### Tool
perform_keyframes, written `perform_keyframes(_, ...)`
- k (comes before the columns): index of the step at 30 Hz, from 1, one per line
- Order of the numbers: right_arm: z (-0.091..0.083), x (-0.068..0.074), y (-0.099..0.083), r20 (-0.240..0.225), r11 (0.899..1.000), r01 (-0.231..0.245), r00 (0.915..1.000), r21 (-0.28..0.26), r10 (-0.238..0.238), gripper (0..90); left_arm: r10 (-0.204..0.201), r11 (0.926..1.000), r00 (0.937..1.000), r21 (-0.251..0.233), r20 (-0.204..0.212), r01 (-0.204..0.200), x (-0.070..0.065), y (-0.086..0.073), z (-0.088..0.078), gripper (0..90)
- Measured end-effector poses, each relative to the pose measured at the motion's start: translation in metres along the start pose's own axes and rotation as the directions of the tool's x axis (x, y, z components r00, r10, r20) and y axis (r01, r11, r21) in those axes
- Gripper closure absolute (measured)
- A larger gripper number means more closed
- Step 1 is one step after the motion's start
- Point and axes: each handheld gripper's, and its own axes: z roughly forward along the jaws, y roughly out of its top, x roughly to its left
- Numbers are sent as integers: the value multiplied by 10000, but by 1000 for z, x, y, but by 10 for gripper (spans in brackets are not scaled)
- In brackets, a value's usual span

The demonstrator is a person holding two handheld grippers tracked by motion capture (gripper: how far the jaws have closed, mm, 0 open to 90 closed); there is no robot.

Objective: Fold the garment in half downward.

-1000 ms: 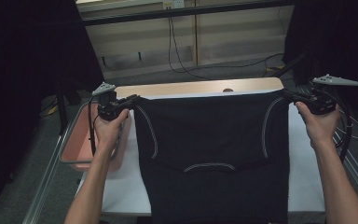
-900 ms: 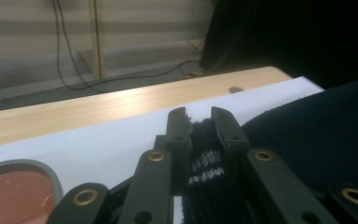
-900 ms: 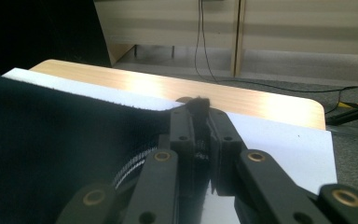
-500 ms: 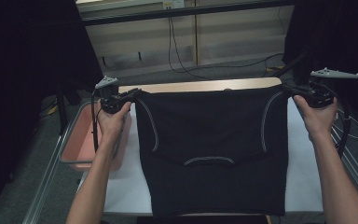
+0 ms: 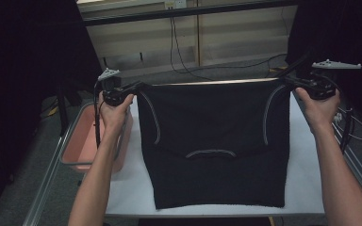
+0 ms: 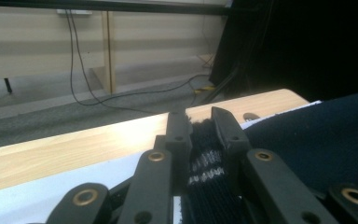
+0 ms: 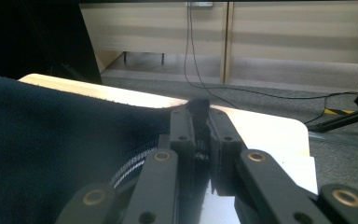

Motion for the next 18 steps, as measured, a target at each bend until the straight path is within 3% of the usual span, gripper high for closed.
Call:
perform_keyframes(4,5,5,5,4,9999,147,9999,23,-147,820,62,9999,10000,131,-18,-62,0,-2,-1,786)
perform_keyframes(9,14,4,-4,31,9995,131,9999,272,-132,819,82,9992,9999,388,72,-85,0,-8,0,781)
perform_keyframes(13,21,1,-11,111,9988,48,9999,491,-53,791,-289,9980,9995,562,122,281,2,-16,6,762)
perform_keyframes(15,23,-1,-12,458,9988,87,9989,484,-109,724,-160,9959,9999,892,-60,165,1,-21,11,714)
perform_keyframes(17,24,-3,-13,849,9981,89,9963,604,-140,565,-335,9953,9991,899,-275,359,1,-25,14,508)
perform_keyframes(18,24,-3,-14,783,9973,142,9967,720,-198,531,-429,9948,9988,916,-241,450,1,-25,15,443)
